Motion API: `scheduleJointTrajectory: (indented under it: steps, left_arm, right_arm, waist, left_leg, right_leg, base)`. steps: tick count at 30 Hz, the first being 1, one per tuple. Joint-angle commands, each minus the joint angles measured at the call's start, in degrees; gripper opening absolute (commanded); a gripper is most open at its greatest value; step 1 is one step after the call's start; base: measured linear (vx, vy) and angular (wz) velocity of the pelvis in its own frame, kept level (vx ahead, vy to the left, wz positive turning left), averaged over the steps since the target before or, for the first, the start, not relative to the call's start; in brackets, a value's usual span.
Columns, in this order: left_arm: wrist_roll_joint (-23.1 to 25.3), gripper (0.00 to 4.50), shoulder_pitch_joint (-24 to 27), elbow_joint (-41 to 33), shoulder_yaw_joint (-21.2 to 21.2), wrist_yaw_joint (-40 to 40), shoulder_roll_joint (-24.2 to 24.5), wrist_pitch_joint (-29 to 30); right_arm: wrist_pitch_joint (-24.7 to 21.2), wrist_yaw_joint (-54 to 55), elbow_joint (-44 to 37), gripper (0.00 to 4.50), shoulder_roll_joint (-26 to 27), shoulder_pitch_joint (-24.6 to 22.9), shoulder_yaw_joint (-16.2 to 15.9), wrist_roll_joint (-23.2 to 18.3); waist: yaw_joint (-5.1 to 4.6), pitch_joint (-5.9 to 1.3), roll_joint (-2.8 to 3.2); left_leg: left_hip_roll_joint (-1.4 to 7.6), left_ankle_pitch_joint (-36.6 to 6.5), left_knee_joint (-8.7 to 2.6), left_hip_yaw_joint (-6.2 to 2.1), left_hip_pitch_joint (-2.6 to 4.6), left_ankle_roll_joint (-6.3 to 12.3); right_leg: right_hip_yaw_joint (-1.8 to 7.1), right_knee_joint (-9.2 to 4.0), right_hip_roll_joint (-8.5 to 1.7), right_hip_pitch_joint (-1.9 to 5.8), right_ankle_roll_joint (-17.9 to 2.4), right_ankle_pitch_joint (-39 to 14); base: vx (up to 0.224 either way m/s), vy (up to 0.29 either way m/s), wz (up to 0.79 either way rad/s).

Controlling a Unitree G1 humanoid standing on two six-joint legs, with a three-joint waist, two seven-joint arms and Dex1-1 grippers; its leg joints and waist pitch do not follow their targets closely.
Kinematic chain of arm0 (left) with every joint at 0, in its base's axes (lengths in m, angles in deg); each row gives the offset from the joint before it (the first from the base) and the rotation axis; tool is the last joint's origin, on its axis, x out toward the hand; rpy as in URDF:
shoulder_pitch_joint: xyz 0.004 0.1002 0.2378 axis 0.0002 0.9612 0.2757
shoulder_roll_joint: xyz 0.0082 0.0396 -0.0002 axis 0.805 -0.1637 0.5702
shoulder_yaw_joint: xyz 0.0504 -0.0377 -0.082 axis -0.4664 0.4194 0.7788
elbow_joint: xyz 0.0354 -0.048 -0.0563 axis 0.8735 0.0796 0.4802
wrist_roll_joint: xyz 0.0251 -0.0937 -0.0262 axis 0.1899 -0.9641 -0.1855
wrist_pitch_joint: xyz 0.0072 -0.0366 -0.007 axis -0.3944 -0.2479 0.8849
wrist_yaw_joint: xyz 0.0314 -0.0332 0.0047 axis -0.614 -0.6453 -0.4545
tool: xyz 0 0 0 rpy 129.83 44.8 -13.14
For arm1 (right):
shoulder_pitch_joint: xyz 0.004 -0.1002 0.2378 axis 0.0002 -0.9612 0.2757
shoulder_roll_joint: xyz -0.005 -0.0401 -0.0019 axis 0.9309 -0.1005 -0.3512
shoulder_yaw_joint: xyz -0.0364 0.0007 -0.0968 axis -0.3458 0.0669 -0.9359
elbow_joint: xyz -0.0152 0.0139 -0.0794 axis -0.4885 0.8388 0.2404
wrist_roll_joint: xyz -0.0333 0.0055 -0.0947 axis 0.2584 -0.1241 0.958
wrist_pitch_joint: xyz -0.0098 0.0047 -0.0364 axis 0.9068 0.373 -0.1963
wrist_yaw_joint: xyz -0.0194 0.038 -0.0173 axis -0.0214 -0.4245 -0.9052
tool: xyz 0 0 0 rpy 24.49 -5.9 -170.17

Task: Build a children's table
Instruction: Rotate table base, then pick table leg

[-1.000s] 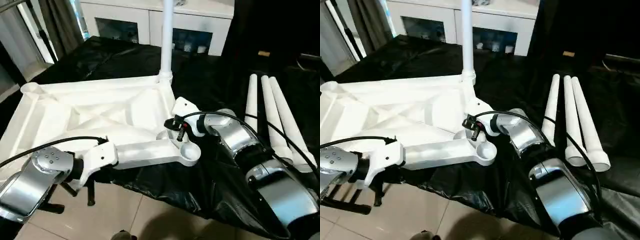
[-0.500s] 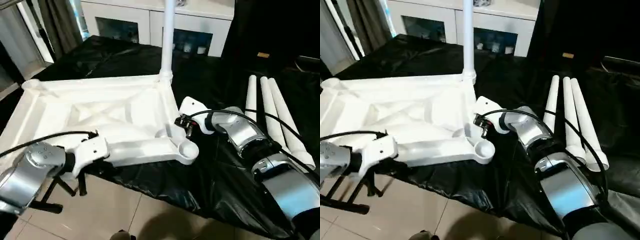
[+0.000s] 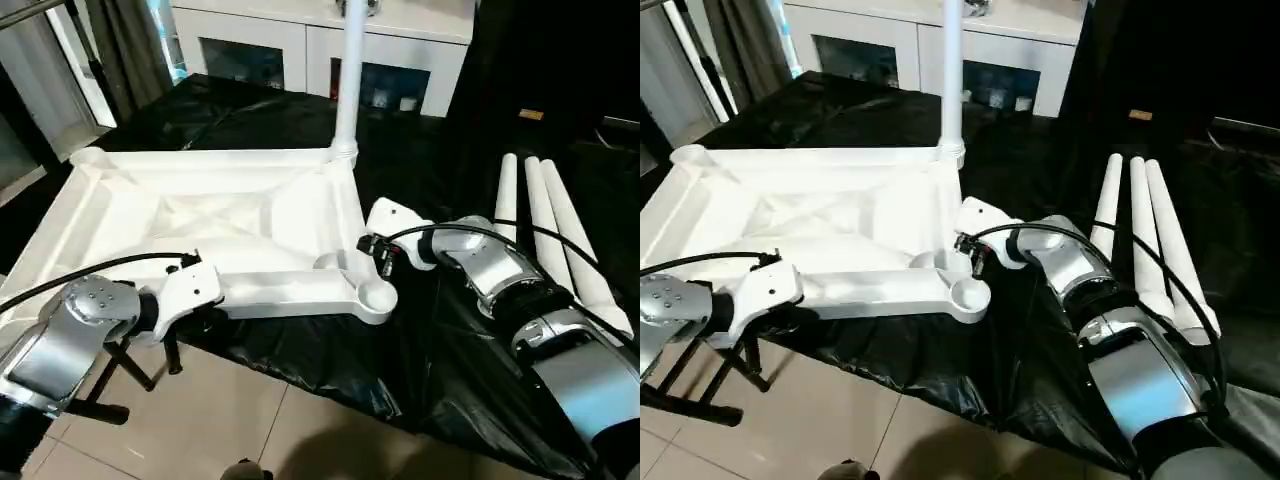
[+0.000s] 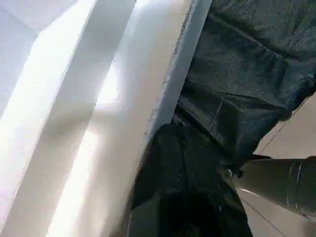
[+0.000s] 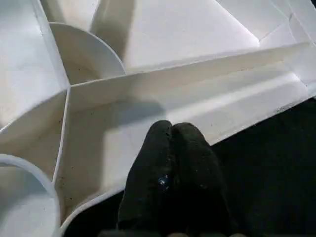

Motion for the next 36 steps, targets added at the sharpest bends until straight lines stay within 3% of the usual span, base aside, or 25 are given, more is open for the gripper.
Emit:
scheduleJointTrajectory:
  steps: [1, 4, 7, 8, 11, 12, 17, 18, 19, 21, 22, 23, 24, 26, 27, 28, 29, 30, 31, 32, 33, 36]
  left_arm:
    - [0.6, 0.0, -1.7, 0.5, 0.0, 1.4, -0.3, -1.1]
    - [0.7, 0.0, -2.4, 0.5, -0.5, 1.3, -1.2, -1.4]
    - [0.8, 0.0, -2.8, 0.8, -0.8, 1.2, -1.7, -1.7]
    - [0.8, 0.0, -3.2, 0.9, -1.0, 1.0, -2.2, -1.9]
    - [0.6, 0.0, -3.8, 0.6, -1.3, 0.6, -3.0, -2.1]
    - [0.6, 0.0, -4.1, 0.6, -1.4, 0.5, -3.4, -2.1]
    - [0.6, 0.0, -5.3, 1.3, -2.1, 0.3, -4.9, -2.7]
    - [0.7, 0.0, -5.6, 1.7, -2.5, 0.4, -5.3, -2.9]
    - [0.9, 0.0, -5.9, 2.3, -2.9, 0.4, -5.8, -3.2]
    - [1.3, 0.0, -6.3, 3.1, -3.5, 0.4, -6.5, -3.8]
    - [1.3, 0.0, -6.3, 3.1, -3.5, 0.4, -6.5, -3.8]
    - [1.6, 0.0, -6.6, 3.8, -3.9, 0.3, -6.9, -4.3]
    - [1.6, 0.0, -6.6, 3.9, -4.0, 0.2, -7.0, -4.4]
    - [0.9, 0.0, -6.7, 3.2, -3.3, 0.0, -7.0, -4.1]
    - [0.1, 0.0, -6.8, 2.7, -2.5, -0.1, -6.9, -4.0]
    - [0.1, 0.0, -6.8, 2.7, -2.5, -0.1, -6.9, -4.0]
    - [-3.3, 0.0, -6.9, 0.6, 0.5, -0.8, -7.2, -3.4]
    - [-3.6, 0.0, -6.9, 0.4, 0.8, -0.9, -7.2, -3.3]
    - [-6.2, 0.0, -7.0, -1.3, 3.3, -0.8, -7.7, -2.4]
    - [-7.0, 0.0, -7.1, -1.9, 4.2, -0.7, -7.9, -2.1]
    - [-8.9, 0.0, -7.2, -4.0, 7.0, 1.6, -9.4, -0.1]
    - [-9.1, 0.0, -7.8, -3.9, 10.2, 8.4, -13.9, 2.9]
  right_arm:
    - [-0.8, 0.1, 2.4, 0.07, -1.6, -1.6, -0.9, 2.0]
    - [-0.9, 0.0, 2.9, 0.07, -2.5, -1.4, -1.0, 2.4]
    - [-0.9, -0.4, 3.1, 0.07, -3.3, -1.2, -1.0, 2.7]
    - [-0.9, -1.3, 3.0, 0.07, -4.2, -1.2, -1.0, 2.9]
    - [-1.2, -3.8, 2.0, 0.07, -5.9, -1.5, -1.2, 3.0]
    - [-1.2, -5.0, 1.4, 0.07, -6.8, -1.8, -1.2, 2.9]
    - [-1.5, -8.0, -1.3, 0.07, -10.0, -3.7, -1.4, 2.9]
    - [-1.7, -8.2, -1.8, 0.07, -10.5, -4.1, -1.2, 2.8]
    - [-1.8, -8.2, -2.4, 0.07, -11.0, -4.5, -0.9, 2.8]
    - [-2.1, -8.1, -3.4, 0.07, -11.7, -5.2, -0.3, 2.5]
    - [-2.1, -8.1, -3.4, 0.07, -11.7, -5.2, -0.3, 2.5]
    - [-2.6, -7.7, -4.9, 0.07, -12.1, -6.0, 0.6, 1.7]
    - [-2.7, -7.6, -5.2, 0.07, -12.2, -6.2, 0.8, 1.5]
    - [-2.6, -7.1, -6.6, 0.07, -11.8, -6.7, 2.6, -0.5]
    - [-2.7, -5.9, -7.4, 0.07, -11.2, -6.7, 4.2, -2.0]
    - [-2.7, -5.9, -7.4, 0.07, -11.2, -6.7, 4.2, -2.0]
    - [-3.5, -3.2, -9.3, 0.07, -10.2, -6.4, 8.1, -5.4]
    - [-3.7, -2.9, -9.5, 0.07, -10.2, -6.4, 8.5, -5.8]
    - [-5.1, -1.0, -11.7, 0.07, -9.7, -6.4, 11.5, -8.3]
    - [-5.9, 0.1, -12.6, 0.07, -9.6, -6.4, 12.6, -9.0]
    - [-15.4, 5.2, -15.8, 0.07, -9.3, -5.7, 16.4, -10.3]
    - [-24.0, 9.3, -19.1, 0.07, -8.9, -5.3, 21.9, -13.8]
  waist:
    - [-0.35, -3.76, 1.3]
    - [-0.01, -3.79, 1.54]
    - [0.16, -3.76, 1.34]
    - [0.16, -3.76, 1.79]
    - [0.31, -3.8, 1.49]
    - [0.38, -3.86, 2.26]
    - [0.44, -3.78, 1.66]
    - [0.51, -3.83, 2.72]
    - [0.21, -3.73, 1.95]
    - [0.23, -3.77, 1.8]
    - [0.28, -3.8, 3.07]
    - [0.01, -3.8, 2.46]
    - [-0.01, -3.77, 2.36]
    - [-0.02, -3.91, 2.54]
    - [0.01, -3.94, 4.42]
    - [-0.25, -3.77, 3.8]
    - [-0.33, -3.95, 3.16]
    - [-0.25, -4.18, 3.23]
    - [-0.32, -4.19, 3.46]
    - [-0.24, -4.14, 3.48]
    - [-0.41, -4.11, 2.97]
    - [-0.46, -4.24, 3.17]
  left_leg:
    - [1.27, -12.3, -3.95, -0.19, 0.82, -1.36]
    - [1.3, -13.0, -3.93, -0.2, 1.02, -1.5]
    - [1.32, -13.4, -3.95, -0.2, 0.97, -1.54]
    - [1.32, -13.9, -3.99, -0.26, 0.99, -1.75]
    - [1.3, -13.8, -3.84, -0.21, 0.95, -1.46]
    - [1.28, -13.6, -3.78, -0.34, 0.86, -1.49]
    - [1.16, -12.8, -3.7, -0.26, 0.64, -0.63]
    - [1.18, -13.2, -3.54, -0.34, 0.78, -0.85]
    - [1.15, -13.8, -3.66, -0.28, 0.66, -0.63]
    - [1.04, -13.2, -3.57, -0.26, 0.58, -0.14]
    - [1.0, -13.3, -3.48, -0.36, 0.65, -0.26]
    - [1.01, -14.1, -3.58, -0.3, 0.64, -0.17]
    - [1.01, -13.9, -3.58, -0.27, 0.63, -0.02]
    - [1.06, -13.1, -3.5, -0.3, 0.57, 0.2]
    - [1.07, -13.6, -3.41, -0.52, 0.65, -0.16]
    - [1.17, -14.7, -3.63, -0.29, 0.82, -0.12]
    - [0.92, -13.7, -3.46, -0.33, 0.56, -0.01]
    - [0.89, -11.9, -3.33, -0.4, 0.35, 0.14]
    - [0.86, -11.1, -3.21, -0.31, 0.3, 0.32]
    - [0.89, -10.2, -3.19, -0.28, 0.25, 0.37]
    - [0.74, -7.8, -3.1, -0.23, -0.01, 0.89]
    - [0.7, -6.4, -2.9, -0.16, 0.17, 1.25]
  right_leg:
    - [1.54, -3.82, -3.08, 2.34, -15.0, -2.9]
    - [1.52, -3.84, -3.05, 2.17, -14.9, -3.4]
    - [1.55, -3.89, -3.07, 2.24, -15.0, -3.6]
    - [1.48, -3.9, -3.04, 2.19, -14.8, -3.9]
    - [1.48, -3.88, -3.05, 2.33, -15.1, -3.2]
    - [1.44, -3.7, -3.09, 2.38, -15.1, -2.8]
    - [1.4, -3.97, -2.98, 2.69, -15.1, -2.5]
    - [1.41, -3.84, -3.05, 2.49, -15.2, -2.6]
    - [1.35, -4.09, -2.93, 2.69, -15.1, -3.4]
    - [1.46, -4.13, -3.0, 2.73, -14.9, -4.0]
    - [1.46, -4.07, -3.01, 2.61, -14.8, -4.4]
    - [1.38, -4.34, -2.9, 2.7, -14.9, -5.5]
    - [1.43, -4.43, -2.9, 2.7, -14.7, -5.8]
    - [1.48, -4.45, -3.1, 2.69, -14.5, -6.5]
    - [1.43, -4.18, -3.14, 2.5, -14.7, -6.4]
    - [1.32, -4.73, -2.9, 2.33, -14.7, -6.8]
    - [1.34, -4.31, -2.83, 2.74, -15.3, -4.6]
    - [1.31, -4.06, -2.92, 2.98, -15.5, -3.4]
    - [1.33, -4.0, -2.83, 2.96, -15.7, -2.2]
    - [1.4, -3.99, -2.9, 2.98, -15.7, -1.2]
    - [1.26, -3.68, -2.46, 3.08, -15.8, 1.1]
    - [1.19, -3.83, -2.37, 2.97, -15.5, 1.5]
  base:
    - [0.0, 0.0, 0.0]
    - [0.0, 0.0, 0.0]
    - [0.0, 0.0, 0.0]
    - [0.0, 0.0, 0.0]
    - [0.0, 0.0, 0.0]
    - [0.0, 0.0, 0.0]
    - [0.0, 0.0, 0.0]
    - [0.0, 0.0, 0.0]
    - [0.0, 0.0, 0.0]
    - [0.0, 0.0, 0.0]
    - [0.0, 0.0, 0.0]
    - [0.0, 0.0, 0.0]
    - [0.0, 0.0, 0.0]
    - [0.0, 0.0, 0.0]
    - [0.0, 0.0, 0.0]
    - [0.0, 0.0, 0.0]
    - [0.0, 0.0, 0.0]
    - [0.0, 0.0, 0.0]
    - [0.0, 0.0, 0.0]
    - [0.0, 0.0, 0.0]
    - [0.0, 0.0, 0.0]
    - [0.0, 0.0, 0.0]
